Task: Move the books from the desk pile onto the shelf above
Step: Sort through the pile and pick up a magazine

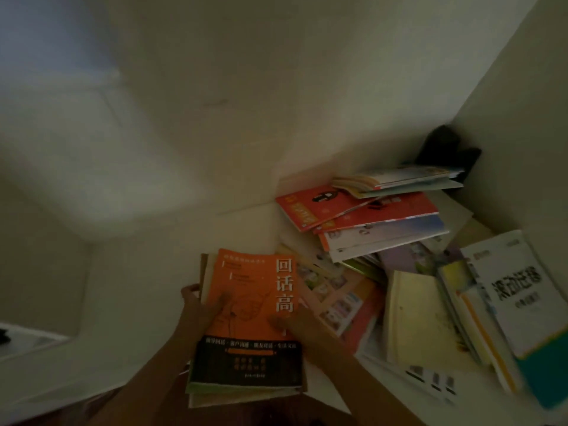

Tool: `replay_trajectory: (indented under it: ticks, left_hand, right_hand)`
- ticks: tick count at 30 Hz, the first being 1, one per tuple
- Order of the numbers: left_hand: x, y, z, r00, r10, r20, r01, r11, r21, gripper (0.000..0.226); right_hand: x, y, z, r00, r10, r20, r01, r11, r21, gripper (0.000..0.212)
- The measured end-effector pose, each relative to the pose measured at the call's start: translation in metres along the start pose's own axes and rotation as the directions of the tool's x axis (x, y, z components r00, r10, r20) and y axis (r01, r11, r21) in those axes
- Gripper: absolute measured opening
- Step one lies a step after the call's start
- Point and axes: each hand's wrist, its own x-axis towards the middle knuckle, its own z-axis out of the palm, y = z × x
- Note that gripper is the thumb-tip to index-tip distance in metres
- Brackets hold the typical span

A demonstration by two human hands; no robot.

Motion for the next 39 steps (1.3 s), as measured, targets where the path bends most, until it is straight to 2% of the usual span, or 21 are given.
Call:
replay_trajectory:
  ticks: [3,5,7,8,10,13,15,17,18,20,23,24,26,29,32,34,35,36,38,39]
  left_hand:
    - [0.011,-0.011,-0.029,0.995,0.063,-0.079,-0.061,0.998,0.032,0.067]
    - [0.018,-0.011,-0.046,0.989,0.1,-0.108,-0.1,0.995,0.013,0.064]
    - [0.026,-0.008,-0.06,0.98,0.16,-0.114,-0.152,0.985,0.079,0.052]
    - [0.032,-0.007,-0.068,0.977,0.181,-0.111,-0.167,0.978,0.125,0.047]
    - [0.043,-0.01,-0.08,0.976,0.195,-0.092,-0.173,0.963,0.208,0.046]
    - [0.055,-0.016,-0.091,0.979,0.185,-0.084,-0.153,0.942,0.299,0.031]
    - [0.059,-0.018,-0.096,0.99,0.114,-0.088,-0.088,0.961,0.263,0.038]
    - [0.059,-0.017,-0.099,0.996,0.007,-0.093,0.01,0.982,0.188,0.065]
    - [0.061,-0.017,-0.1,0.993,-0.054,-0.105,0.068,0.988,0.137,0.074]
    - [0.06,-0.019,-0.098,0.988,-0.121,-0.1,0.127,0.99,0.054,0.068]
    - [0.048,-0.023,-0.087,0.989,-0.139,-0.04,0.138,0.99,-0.04,0.046]
    - [0.041,-0.022,-0.083,0.991,-0.131,-0.009,0.13,0.991,-0.044,0.042]
    - [0.037,-0.024,-0.082,0.995,-0.091,0.044,0.092,0.996,-0.009,0.042]
    - [0.036,-0.022,-0.081,0.996,-0.012,0.088,0.01,1.0,0.024,0.041]
    - [0.042,-0.025,-0.079,1.0,-0.005,-0.029,0.006,0.998,0.061,0.041]
    - [0.044,-0.025,-0.077,0.998,0.002,-0.061,0.006,0.991,0.134,0.049]
    - [0.05,-0.025,-0.076,0.996,-0.002,-0.09,0.021,0.976,0.215,0.059]
    - [0.055,-0.024,-0.073,0.99,-0.008,-0.143,0.054,0.945,0.323,0.064]
    - [0.062,-0.011,-0.063,0.933,0.039,-0.359,0.155,0.855,0.496,0.054]
    - [0.059,0.002,-0.052,0.91,0.111,-0.399,0.129,0.839,0.528,0.049]
  right_hand:
    - [0.023,0.002,0.037,0.984,-0.167,-0.067,0.163,0.984,-0.07,0.023]
    - [0.037,0.0,0.061,0.972,-0.225,-0.065,0.224,0.974,-0.022,0.037]
    - [0.054,0.003,0.08,0.974,-0.197,-0.108,0.191,0.98,-0.064,0.058]
    - [0.055,0.0,0.088,0.972,-0.198,-0.124,0.183,0.976,-0.117,0.056]
    - [0.061,0.0,0.098,0.961,-0.23,-0.151,0.198,0.959,-0.201,0.035]
    - [0.061,-0.002,0.1,0.958,-0.235,-0.163,0.178,0.937,-0.301,0.029]
    - [0.06,-0.007,0.093,0.965,-0.173,-0.197,0.115,0.955,-0.274,0.04]
    - [0.058,-0.011,0.086,0.964,-0.041,-0.262,-0.002,0.987,-0.16,0.068]
    - [0.06,-0.009,0.083,0.964,-0.008,-0.266,-0.024,0.993,-0.117,0.074]
    - [0.062,-0.005,0.087,0.975,0.046,-0.217,-0.058,0.997,-0.046,0.069]
    - [0.071,-0.001,0.094,0.964,0.096,-0.246,-0.095,0.995,0.016,0.054]
    - [0.076,0.002,0.093,0.962,0.115,-0.25,-0.111,0.993,0.03,0.058]
    - [0.078,0.006,0.093,0.958,0.122,-0.261,-0.146,0.987,-0.073,0.07]
    - [0.071,0.01,0.089,0.962,0.073,-0.265,-0.137,0.963,-0.232,0.064]
    - [0.062,-0.001,0.076,0.994,-0.023,-0.104,-0.01,0.95,-0.313,0.043]
    - [0.053,-0.021,0.057,0.988,-0.13,-0.089,0.089,0.926,-0.366,0.031]
    - [0.048,-0.033,0.044,0.962,-0.213,-0.172,0.131,0.91,-0.394,0.027]
    - [0.042,-0.042,0.026,0.907,-0.326,-0.265,0.197,0.888,-0.416,0.023]
    - [0.025,-0.062,-0.014,0.776,-0.487,-0.4,0.262,0.827,-0.498,0.011]
    - [0.016,-0.068,-0.035,0.71,-0.544,-0.447,0.282,0.802,-0.527,0.009]
